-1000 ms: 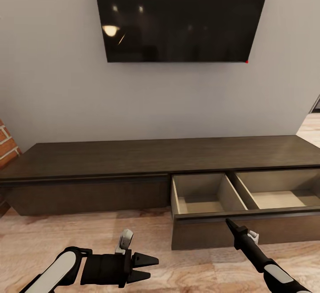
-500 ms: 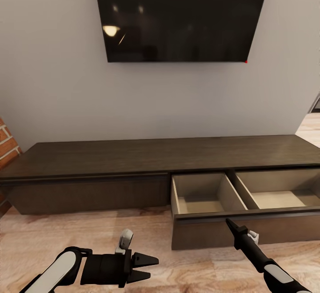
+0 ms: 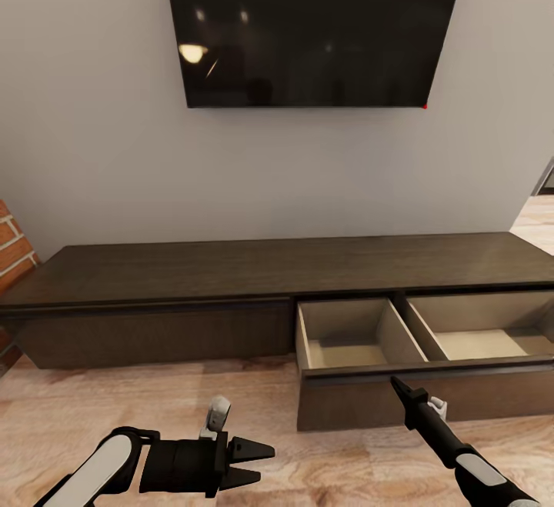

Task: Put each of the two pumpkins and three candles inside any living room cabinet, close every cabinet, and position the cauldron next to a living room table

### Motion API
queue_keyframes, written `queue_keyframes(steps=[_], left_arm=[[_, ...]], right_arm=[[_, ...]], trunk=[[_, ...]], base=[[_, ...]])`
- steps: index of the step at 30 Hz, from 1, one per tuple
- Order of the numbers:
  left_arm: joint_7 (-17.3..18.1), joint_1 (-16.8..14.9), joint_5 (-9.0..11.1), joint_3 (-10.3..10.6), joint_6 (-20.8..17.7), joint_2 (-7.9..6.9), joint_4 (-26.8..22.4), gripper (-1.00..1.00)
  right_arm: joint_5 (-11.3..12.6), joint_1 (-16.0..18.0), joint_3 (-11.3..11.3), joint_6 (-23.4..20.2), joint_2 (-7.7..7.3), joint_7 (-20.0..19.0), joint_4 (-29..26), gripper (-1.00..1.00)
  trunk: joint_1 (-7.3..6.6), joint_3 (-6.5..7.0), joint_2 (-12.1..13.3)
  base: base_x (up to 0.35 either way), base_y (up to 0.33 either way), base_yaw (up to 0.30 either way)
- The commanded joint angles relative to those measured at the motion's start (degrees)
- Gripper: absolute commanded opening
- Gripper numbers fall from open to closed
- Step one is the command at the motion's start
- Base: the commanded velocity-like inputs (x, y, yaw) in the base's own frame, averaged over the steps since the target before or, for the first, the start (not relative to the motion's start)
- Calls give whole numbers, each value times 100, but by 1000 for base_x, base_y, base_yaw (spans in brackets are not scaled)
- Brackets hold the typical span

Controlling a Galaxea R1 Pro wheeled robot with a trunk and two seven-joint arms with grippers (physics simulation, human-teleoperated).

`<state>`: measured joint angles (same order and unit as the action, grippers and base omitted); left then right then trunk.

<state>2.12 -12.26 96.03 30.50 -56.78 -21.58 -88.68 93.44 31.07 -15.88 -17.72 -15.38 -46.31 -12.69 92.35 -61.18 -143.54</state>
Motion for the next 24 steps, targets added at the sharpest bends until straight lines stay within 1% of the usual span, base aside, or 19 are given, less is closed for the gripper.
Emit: queue_keyframes(steps=[1,15,16,24], left_arm=[[23,-4,-12,5,-4,-4,-1,100],[20,-4,-14,6,-4,-4,-1,100],[22,-4,-13,7,-3,-4,-1,100],[20,-4,-13,4,-4,-4,-1,100]], right_arm=[[-10,-48,-275,-88,0,-150,-14,-100],[-10,-48,-275,-91,0,-138,-14,-100],[-10,-48,-275,-91,0,-138,-14,100],[-10,-48,-275,-91,0,-136,-7,100]], trunk=[[-3,-6,-3],[-3,-6,-3],[-3,-6,-3],[-3,-6,-3]], base=[[-25,0,0],[-3,0,0],[0,0,0],[0,0,0]])
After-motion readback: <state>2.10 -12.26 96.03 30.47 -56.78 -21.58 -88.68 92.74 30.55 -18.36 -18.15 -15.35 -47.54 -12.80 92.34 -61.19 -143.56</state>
